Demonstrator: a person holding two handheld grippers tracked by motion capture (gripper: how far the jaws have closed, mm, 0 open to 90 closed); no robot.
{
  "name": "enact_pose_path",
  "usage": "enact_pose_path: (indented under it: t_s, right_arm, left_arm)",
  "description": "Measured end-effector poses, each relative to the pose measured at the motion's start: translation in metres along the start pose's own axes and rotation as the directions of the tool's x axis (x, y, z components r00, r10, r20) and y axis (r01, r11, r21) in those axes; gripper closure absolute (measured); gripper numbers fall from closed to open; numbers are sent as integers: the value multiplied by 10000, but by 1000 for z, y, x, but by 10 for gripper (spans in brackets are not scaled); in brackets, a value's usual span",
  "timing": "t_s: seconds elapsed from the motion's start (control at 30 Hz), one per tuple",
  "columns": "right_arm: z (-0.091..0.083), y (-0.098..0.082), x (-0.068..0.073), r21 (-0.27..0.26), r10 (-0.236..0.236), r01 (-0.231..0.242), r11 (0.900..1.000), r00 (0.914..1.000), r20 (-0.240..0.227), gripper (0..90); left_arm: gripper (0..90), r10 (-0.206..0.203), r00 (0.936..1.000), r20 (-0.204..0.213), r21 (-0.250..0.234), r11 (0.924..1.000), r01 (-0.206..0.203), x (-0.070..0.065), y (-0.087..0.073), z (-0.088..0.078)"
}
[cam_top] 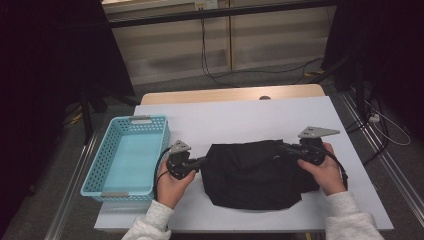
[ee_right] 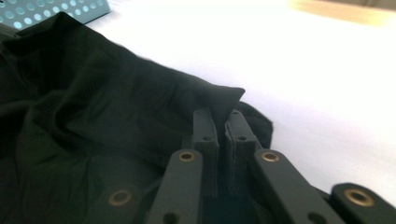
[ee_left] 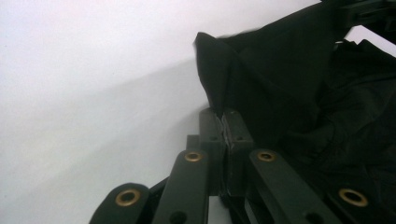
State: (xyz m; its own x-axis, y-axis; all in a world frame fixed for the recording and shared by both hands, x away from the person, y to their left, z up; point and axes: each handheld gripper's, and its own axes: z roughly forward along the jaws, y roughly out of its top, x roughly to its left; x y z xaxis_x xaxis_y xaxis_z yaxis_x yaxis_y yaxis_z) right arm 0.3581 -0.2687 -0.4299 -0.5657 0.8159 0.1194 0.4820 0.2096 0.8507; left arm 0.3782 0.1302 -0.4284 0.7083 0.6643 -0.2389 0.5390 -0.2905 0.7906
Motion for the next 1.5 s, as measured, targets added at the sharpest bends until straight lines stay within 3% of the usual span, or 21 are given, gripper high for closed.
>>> enact_pose_path:
  t_s: [0.17,0.33,0.43,0.57,0.67,0.83,1.0,1.1,1.17,1.33,1.5]
  right_arm:
    - [-22,-15,-11,-108,451,-447,9989,9982,394,883]
    - [-21,-25,-7,143,512,-518,9986,9979,409,883]
    - [-18,-29,-6,272,607,-622,9977,9967,530,883]
    - [-21,-31,-9,221,720,-739,9970,9945,762,884]
    - [-21,-30,-7,149,755,-769,9969,9943,751,883]
    - [-16,-27,0,298,481,-504,9983,9961,737,883]
    - [-16,-29,-2,241,576,-597,9979,9949,825,883]
    - [-17,-30,-3,190,617,-635,9978,9947,821,883]
    - [-17,-30,-3,229,647,-668,9975,9946,816,882]
    - [-18,-31,-3,158,702,-718,9973,9939,846,883]
    - [-19,-30,-4,8,759,-763,9971,9936,840,882]
  left_arm:
    - [880,106,9998,140,57,9999,-107,-4,0,6]
    - [849,-46,9999,150,169,9998,43,-3,-1,10]
    - [774,-123,9999,105,148,9998,121,-1,-1,12]
    - [606,-231,9997,-61,40,9997,231,0,-1,13]
    - [505,-492,9987,108,-25,9988,492,-3,1,15]
    - [405,-391,9986,345,306,9988,380,-16,1,27]
    - [349,-555,9973,477,797,9955,516,-23,-7,43]
    - [347,-307,9979,576,890,9957,255,-31,-8,47]
    - [362,-27,9991,421,964,9953,-14,-35,-7,49]
    - [569,-166,9984,546,1299,9915,94,-32,-11,53]
    - [729,-241,9984,510,1290,9915,174,-28,-9,47]
